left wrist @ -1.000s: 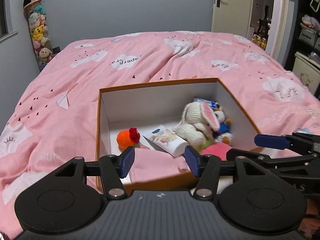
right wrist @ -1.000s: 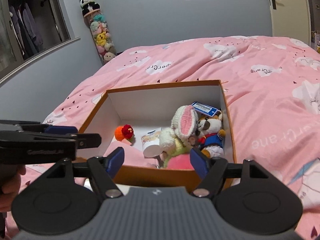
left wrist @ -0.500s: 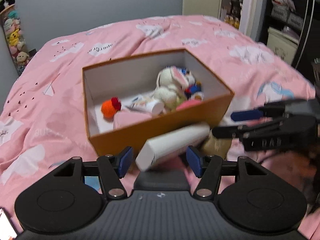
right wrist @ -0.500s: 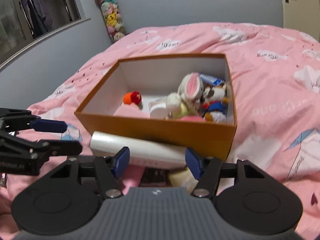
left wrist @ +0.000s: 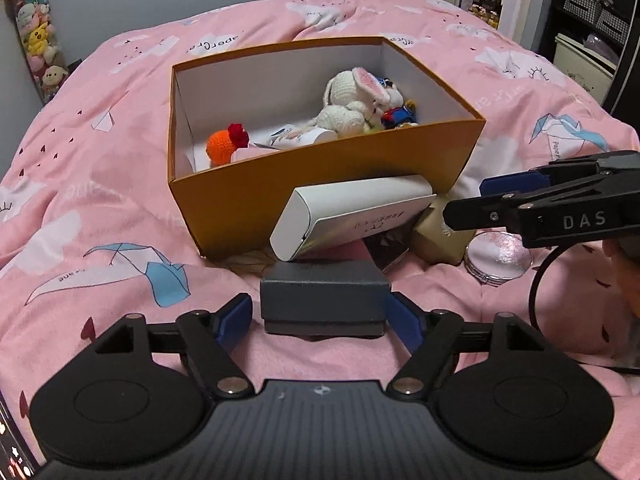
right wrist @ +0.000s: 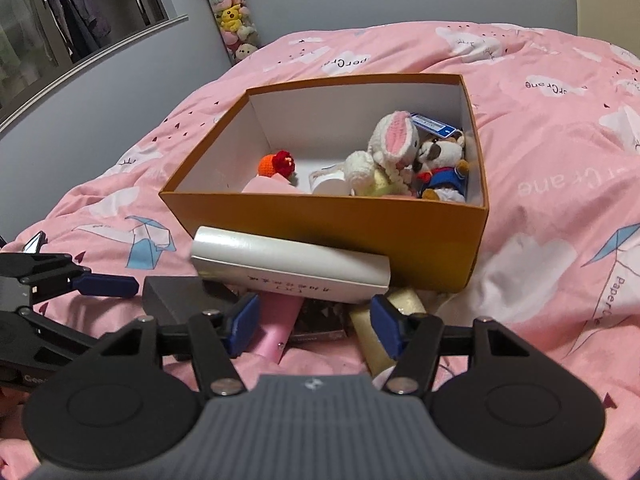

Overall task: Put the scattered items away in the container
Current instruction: 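Reach the left gripper to the dark grey box while the right reaches the white box, then grasp the dark grey box with the left gripper while the right grasps the long white box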

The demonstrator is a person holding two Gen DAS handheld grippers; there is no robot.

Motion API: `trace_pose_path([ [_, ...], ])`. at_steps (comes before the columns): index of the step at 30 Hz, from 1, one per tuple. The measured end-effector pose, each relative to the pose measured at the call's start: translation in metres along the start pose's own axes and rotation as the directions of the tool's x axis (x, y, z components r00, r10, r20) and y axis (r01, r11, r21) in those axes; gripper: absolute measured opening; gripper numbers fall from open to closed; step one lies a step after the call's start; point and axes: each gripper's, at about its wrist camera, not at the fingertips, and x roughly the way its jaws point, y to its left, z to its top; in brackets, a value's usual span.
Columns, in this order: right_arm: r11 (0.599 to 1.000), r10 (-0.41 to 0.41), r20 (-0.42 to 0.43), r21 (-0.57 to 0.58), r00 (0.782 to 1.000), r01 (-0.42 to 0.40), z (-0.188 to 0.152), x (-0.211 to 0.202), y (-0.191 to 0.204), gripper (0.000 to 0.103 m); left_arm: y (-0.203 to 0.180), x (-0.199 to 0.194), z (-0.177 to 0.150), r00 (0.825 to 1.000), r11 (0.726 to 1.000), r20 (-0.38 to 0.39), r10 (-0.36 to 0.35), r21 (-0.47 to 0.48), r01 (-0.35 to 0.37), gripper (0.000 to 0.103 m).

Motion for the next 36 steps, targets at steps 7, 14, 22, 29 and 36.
trace_pose_path([
  [7, 1.0, 0.007, -0.021, -0.005, 1.0, -0.007, 0.0, 0.005, 0.001, 0.065, -0.008, 0.009, -0.001, 1.0, 1.0, -0.019, 0.015, 0.019, -0.015, 0.088],
  [14, 1.0, 0.006, -0.048, -0.003, 0.999, -0.006, -0.001, 0.012, -0.001, 0.069, -0.008, 0.022, -0.001, 0.999, 1.0, -0.041, 0.024, -0.013, -0.025, 0.089],
  [22, 0.994, 0.006, -0.053, -0.108, 0.999, -0.011, 0.005, 0.019, 0.005, 0.069, 0.001, 0.019, 0.0, 1.0, 0.998, -0.022, 0.005, -0.067, -0.006, 0.087],
  [29, 0.936, 0.033, -0.056, -0.348, 0.998, -0.051, 0.014, 0.032, 0.03, 0.057, 0.006, 0.009, 0.002, 1.0, 0.997, 0.003, 0.031, -0.067, -0.03, 0.087],
  [36, 0.834, 0.01, -0.061, -0.55, 0.998, -0.042, 0.022, 0.05, 0.049, 0.057, 0.008, 0.011, 0.003, 1.0, 0.998, 0.0, 0.029, -0.059, -0.029, 0.087],
])
